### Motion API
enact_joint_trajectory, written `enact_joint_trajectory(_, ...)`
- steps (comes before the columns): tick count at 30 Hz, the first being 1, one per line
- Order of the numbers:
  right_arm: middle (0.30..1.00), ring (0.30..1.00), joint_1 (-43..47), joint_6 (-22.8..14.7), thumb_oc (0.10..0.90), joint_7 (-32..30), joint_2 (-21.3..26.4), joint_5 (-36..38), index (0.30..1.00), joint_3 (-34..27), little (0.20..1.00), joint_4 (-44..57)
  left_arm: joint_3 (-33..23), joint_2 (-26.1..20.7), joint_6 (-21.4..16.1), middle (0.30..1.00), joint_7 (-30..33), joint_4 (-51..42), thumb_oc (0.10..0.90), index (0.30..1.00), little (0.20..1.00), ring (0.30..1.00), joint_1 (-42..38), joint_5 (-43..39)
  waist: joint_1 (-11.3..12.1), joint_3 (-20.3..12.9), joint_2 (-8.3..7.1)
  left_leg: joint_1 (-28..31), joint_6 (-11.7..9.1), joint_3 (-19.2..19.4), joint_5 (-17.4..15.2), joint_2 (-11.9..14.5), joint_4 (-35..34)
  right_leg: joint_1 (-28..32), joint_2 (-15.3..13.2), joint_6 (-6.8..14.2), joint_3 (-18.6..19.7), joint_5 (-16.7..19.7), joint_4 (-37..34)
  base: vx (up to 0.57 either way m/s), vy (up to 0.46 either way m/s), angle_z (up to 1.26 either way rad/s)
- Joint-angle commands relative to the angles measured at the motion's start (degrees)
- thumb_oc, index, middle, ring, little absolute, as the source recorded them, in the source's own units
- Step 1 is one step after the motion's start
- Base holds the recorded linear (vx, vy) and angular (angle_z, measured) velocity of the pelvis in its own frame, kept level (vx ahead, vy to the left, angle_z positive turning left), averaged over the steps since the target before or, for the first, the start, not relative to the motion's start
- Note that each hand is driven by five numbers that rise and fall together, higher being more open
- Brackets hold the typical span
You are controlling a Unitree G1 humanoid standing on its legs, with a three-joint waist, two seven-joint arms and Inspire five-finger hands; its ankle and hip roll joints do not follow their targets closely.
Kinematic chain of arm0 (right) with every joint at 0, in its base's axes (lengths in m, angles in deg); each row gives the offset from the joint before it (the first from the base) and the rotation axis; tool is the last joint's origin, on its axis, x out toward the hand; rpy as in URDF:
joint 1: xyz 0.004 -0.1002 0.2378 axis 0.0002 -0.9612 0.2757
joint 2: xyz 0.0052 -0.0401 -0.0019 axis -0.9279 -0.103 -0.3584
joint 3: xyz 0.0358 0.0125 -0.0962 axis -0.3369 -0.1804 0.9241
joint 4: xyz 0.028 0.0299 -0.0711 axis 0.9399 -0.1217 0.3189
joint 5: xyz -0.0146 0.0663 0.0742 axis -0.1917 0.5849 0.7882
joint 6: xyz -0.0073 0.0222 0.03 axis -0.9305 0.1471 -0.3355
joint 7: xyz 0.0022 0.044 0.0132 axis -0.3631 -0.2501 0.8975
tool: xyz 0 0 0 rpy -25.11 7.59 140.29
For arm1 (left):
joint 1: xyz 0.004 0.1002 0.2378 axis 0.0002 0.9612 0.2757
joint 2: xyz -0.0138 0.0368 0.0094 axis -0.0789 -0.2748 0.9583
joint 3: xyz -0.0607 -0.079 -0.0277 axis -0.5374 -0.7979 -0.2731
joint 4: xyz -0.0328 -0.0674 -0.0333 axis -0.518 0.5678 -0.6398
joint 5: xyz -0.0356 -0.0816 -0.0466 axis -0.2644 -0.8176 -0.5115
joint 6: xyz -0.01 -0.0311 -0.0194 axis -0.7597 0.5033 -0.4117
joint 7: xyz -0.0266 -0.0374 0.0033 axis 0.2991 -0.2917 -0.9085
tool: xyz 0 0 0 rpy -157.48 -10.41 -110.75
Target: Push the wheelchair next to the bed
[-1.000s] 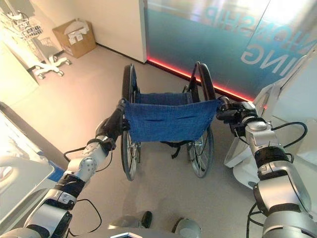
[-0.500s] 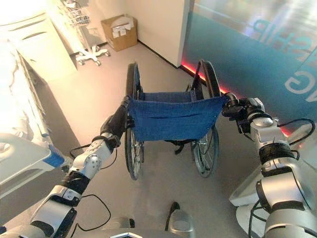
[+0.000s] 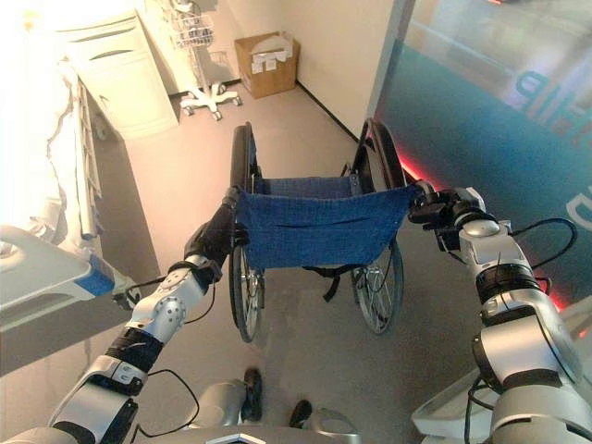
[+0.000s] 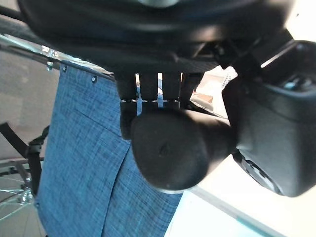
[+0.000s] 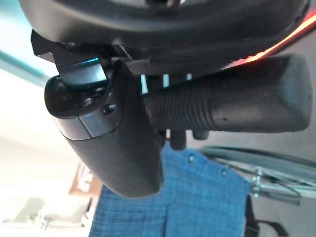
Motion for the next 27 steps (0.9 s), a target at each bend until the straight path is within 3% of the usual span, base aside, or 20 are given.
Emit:
enact_joint_trajectory(1, 0.3, 0.3, 12.6, -10.4, 0.4, 5.8, -0.3, 0.6, 0.3, 1.6, 0.3, 6.5, 2.0, -3.7, -2.7, 0.3, -0.8, -2.0, 0.4, 0.3, 0.3, 0.3, 0.8, 3.2, 4.3, -4.9, -1.22, -0.8, 1.7, -1.7, 6.4, -3.8, 0.9, 2.7, -2.1, 4.6, 5.1, -4.1, 6.8, 0.32, -0.015, -0.27)
enact_joint_trajectory(5, 0.3, 0.3, 13.0, -12.4, 0.4, 8.5, -1.6, -0.2, 0.3, 0.8, 0.3, 3.6, 1.2, -3.9, -2.3, 0.3, -0.5, -1.5, 0.4, 0.3, 0.3, 0.3, 1.3, 3.4, 6.6, -5.7, -2.89, 0.1, 4.4, -3.0, 0.2, -5.8, 4.9, 4.6, -5.3, 5.8, 3.1, -7.1, 11.3, 0.36, -0.008, -0.4)
enact_joint_trajectory(9, 0.3, 0.3, 10.8, -12.2, 0.4, 8.5, -1.7, -0.7, 0.3, -1.4, 0.3, 4.7, 1.3, -3.9, -1.7, 0.3, -0.6, -1.7, 0.4, 0.3, 0.3, 0.3, 2.0, 4.9, 8.0, -6.5, -3.97, 2.9, 7.6, -4.4, -1.7, -8.2, 4.0, 1.8, -11.6, 11.0, -0.3, 1.4, 25.9, 0.29, 0.082, -0.1)
enact_joint_trajectory(12, 0.3, 0.3, 8.9, -12.3, 0.4, 9.1, -1.3, -0.8, 0.3, -2.6, 0.3, 6.2, 1.6, -3.8, -2.6, 0.3, 0.2, -1.6, 0.4, 0.3, 0.3, 0.3, 2.7, 5.6, 7.7, -6.5, -2.17, 5.2, 8.6, -6.6, -1.8, -7.8, 3.9, -2.1, -15.1, 11.0, 0.0, 7.1, 38.6, 0.25, 0.079, 0.29)
enact_joint_trajectory(14, 0.3, 0.3, 8.6, -12.3, 0.4, 8.8, -1.6, -0.7, 0.3, -2.5, 0.3, 6.3, 1.6, -3.8, -2.9, 0.3, 0.4, -1.5, 0.4, 0.3, 0.3, 0.3, 3.0, 5.8, 7.2, -6.5, -1.63, 6.5, 8.8, -7.3, -2.6, -7.8, 4.1, -4.1, -16.0, 10.8, 0.8, 8.3, 41.2, 0.23, -0.005, 0.2)
enact_joint_trajectory(16, 0.3, 0.3, 9.1, -11.9, 0.4, 8.6, -2.5, -1.1, 0.3, -2.5, 0.3, 5.9, 1.7, -3.9, -3.6, 0.3, 1.0, -0.8, 0.4, 0.3, 0.3, 0.3, 2.6, 5.8, 7.0, -6.2, -2.04, 8.4, 8.8, -8.1, -4.6, -8.3, 4.4, -4.9, -18.1, 11.3, 0.6, 6.9, 38.3, 0.25, -0.113, 0.07)
enact_joint_trajectory(17, 0.3, 0.3, 10.0, -11.8, 0.4, 8.6, -2.9, -1.4, 0.3, -2.4, 0.3, 5.4, 1.6, -3.8, -4.0, 0.3, 1.0, -0.3, 0.4, 0.3, 0.3, 0.3, 2.2, 6.0, 7.0, -6.1, -1.33, 8.4, 8.8, -8.0, -3.7, -7.2, 4.3, -5.1, -17.8, 10.1, -1.1, 6.9, 34.5, 0.22, -0.264, 0.17)
enact_joint_trajectory(18, 0.3, 0.3, 11.3, -11.8, 0.4, 8.7, -3.3, -1.2, 0.3, -2.0, 0.3, 4.5, 1.6, -4.0, -4.6, 0.3, 1.4, 0.3, 0.4, 0.3, 0.3, 0.3, 1.5, 5.9, 7.0, -5.6, -1.49, 9.2, 7.8, -8.7, -4.1, -6.9, 4.8, -6.0, -17.8, 10.0, -1.9, 6.1, 25.3, 0.18, -0.29, 0.14)
enact_joint_trajectory(19, 0.3, 0.3, 11.7, -11.8, 0.4, 8.5, -3.4, -1.2, 0.3, -1.9, 0.3, 4.4, 1.7, -4.0, -4.9, 0.3, 1.5, 0.5, 0.4, 0.3, 0.3, 0.3, 1.3, 5.8, 6.8, -5.3, -1.56, 9.8, 7.5, -9.2, -4.2, -6.8, 4.9, -6.8, -17.9, 10.1, -1.8, 6.4, 22.1, 0.26, -0.4, -0.07)
enact_joint_trajectory(20, 0.3, 0.3, 12.1, -12.1, 0.4, 8.5, -3.4, -0.7, 0.3, -1.4, 0.3, 4.7, 2.3, -4.1, -6.0, 0.3, 2.1, 0.7, 0.4, 0.3, 0.3, 0.3, 0.9, 5.6, 5.7, -4.4, -1.66, 10.9, 6.7, -10.4, -5.1, -6.4, 5.4, -9.5, -17.9, 10.7, 0.0, 7.9, 14.7, 0.19, -0.323, -0.26)
enact_joint_trajectory(22, 0.3, 0.3, 12.3, -12.6, 0.4, 8.2, -3.5, -0.6, 0.3, -0.8, 0.3, 5.2, 3.1, -4.1, -7.3, 0.3, 2.4, 1.2, 0.4, 0.3, 0.3, 0.3, 0.5, 5.3, 3.7, -3.4, -2.09, 12.1, 6.5, -12.6, -7.1, -6.9, 5.9, -14.4, -17.9, 12.4, 4.8, 12.6, 8.9, 0.2, -0.307, -0.06)
enact_joint_trajectory(23, 0.3, 0.3, 12.3, -12.6, 0.4, 8.2, -3.5, -0.6, 0.3, -0.7, 0.3, 5.2, 3.1, -4.1, -7.4, 0.3, 2.4, 1.2, 0.4, 0.3, 0.3, 0.3, 0.5, 5.3, 3.5, -3.5, -2.16, 11.9, 6.5, -12.7, -7.2, -7.0, 5.9, -14.8, -18.0, 12.6, 5.1, 13.1, 8.6, 0.25, -0.31, 0.34)
enact_joint_trajectory(25, 0.3, 0.3, 12.4, -12.7, 0.4, 7.6, -3.4, -0.5, 0.3, -0.8, 0.3, 5.2, 3.7, -4.0, -7.7, 0.3, 2.0, 2.0, 0.4, 0.3, 0.3, 0.3, -0.3, 5.7, 1.4, -2.7, -3.5, 13.9, 7.2, -16.4, -11.5, -8.6, 7.0, -19.7, -18.9, 14.8, 11.4, 19.4, 3.1, 0.32, -0.371, 0.69)
enact_joint_trajectory(27, 0.3, 0.3, 12.1, -12.1, 0.4, 7.1, -3.7, -0.8, 0.3, -1.3, 0.3, 5.8, 3.6, -3.6, -7.9, 0.3, 1.2, 3.0, 0.4, 0.3, 0.3, 0.3, -0.5, 6.4, 0.6, -2.6, -3.82, 14.7, 7.3, -18.1, -13.6, -8.6, 8.4, -20.7, -18.8, 15.1, 13.6, 20.2, 2.1, 0.3, -0.375, 0.87)
